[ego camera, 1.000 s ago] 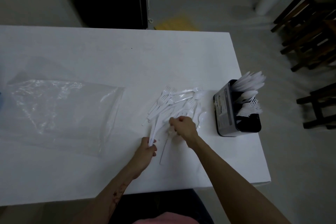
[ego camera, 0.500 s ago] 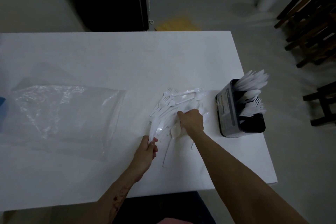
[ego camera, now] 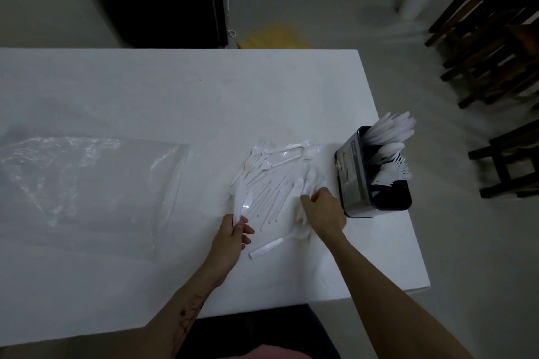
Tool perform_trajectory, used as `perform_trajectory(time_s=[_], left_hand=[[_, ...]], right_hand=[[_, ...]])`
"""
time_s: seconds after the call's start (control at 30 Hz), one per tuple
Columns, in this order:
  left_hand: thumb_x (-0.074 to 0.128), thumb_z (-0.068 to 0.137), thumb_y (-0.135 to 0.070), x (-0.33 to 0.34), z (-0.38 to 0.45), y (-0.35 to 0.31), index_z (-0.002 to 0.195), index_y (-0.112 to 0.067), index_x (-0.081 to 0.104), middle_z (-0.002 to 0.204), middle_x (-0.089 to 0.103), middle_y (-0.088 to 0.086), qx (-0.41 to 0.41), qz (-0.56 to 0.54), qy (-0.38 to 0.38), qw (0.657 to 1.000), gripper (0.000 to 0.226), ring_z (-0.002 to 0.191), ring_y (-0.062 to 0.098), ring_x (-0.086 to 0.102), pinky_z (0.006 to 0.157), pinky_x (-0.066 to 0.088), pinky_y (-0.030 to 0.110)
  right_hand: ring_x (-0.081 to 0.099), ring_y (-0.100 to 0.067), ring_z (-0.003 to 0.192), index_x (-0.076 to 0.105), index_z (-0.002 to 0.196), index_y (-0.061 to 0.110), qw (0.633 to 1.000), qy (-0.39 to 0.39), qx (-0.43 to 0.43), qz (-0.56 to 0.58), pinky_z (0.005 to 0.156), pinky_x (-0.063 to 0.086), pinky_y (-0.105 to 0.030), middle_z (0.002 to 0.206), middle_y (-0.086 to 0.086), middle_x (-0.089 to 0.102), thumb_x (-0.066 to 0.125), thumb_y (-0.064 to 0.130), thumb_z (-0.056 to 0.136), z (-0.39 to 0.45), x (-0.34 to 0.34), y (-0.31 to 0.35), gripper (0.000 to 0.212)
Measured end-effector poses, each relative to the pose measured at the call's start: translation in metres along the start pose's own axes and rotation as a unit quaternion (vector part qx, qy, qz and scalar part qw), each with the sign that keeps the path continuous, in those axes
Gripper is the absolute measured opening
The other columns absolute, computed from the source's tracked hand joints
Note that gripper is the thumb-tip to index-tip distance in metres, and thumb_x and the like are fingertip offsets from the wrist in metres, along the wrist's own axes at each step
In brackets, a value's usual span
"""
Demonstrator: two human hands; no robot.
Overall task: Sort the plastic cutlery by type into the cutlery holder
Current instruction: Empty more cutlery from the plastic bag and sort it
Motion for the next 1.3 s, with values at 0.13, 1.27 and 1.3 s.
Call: perform_trajectory(time_s=[0.13,1.27,1.3], left_hand=[[0.033,0.101,-0.013,0.000,0.000,0.001,0.098,-0.020,0.051,0.089,0.064,0.002,-0.002,-0.001,-0.002,1.000,0.020,0.072,0.015,0.055,0.068,0.045,0.024],[0.034,0.102,-0.017,0.004,0.006,-0.001,0.103,-0.018,0.051,0.092,0.066,0.003,-0.002,0.014,-0.007,1.000,0.017,0.076,0.015,0.059,0.069,0.045,0.024],[0.034,0.102,-0.017,0.004,0.006,-0.001,0.103,-0.019,0.051,0.093,0.066,0.003,-0.003,0.014,-0.008,1.000,0.017,0.076,0.015,0.059,0.069,0.045,0.024]], right_hand=[[0.064,-0.025,0.078,0.044,0.106,0.015,0.996,-0.051,-0.072,-0.009,0.070,0.054,-0.039,0.089,-0.004,0.063,0.053,0.039,0.096,-0.013,0.005,0.016,0.028],[0.057,-0.020,0.092,0.062,0.102,0.018,0.814,0.159,-0.513,-0.219,0.068,0.054,-0.039,0.103,-0.002,0.058,0.070,0.024,0.085,-0.027,0.026,-0.009,0.019],[0.057,-0.021,0.093,0.062,0.101,0.017,0.805,0.153,-0.526,-0.226,0.066,0.053,-0.038,0.102,-0.003,0.059,0.069,0.022,0.086,-0.026,0.025,-0.007,0.017]])
Point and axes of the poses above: each hand's wrist, its own z-axis towards the middle knuckle, its own x-axis out of the palm, y = z × x, the point moved 1 cm from there along z, towards the middle knuckle
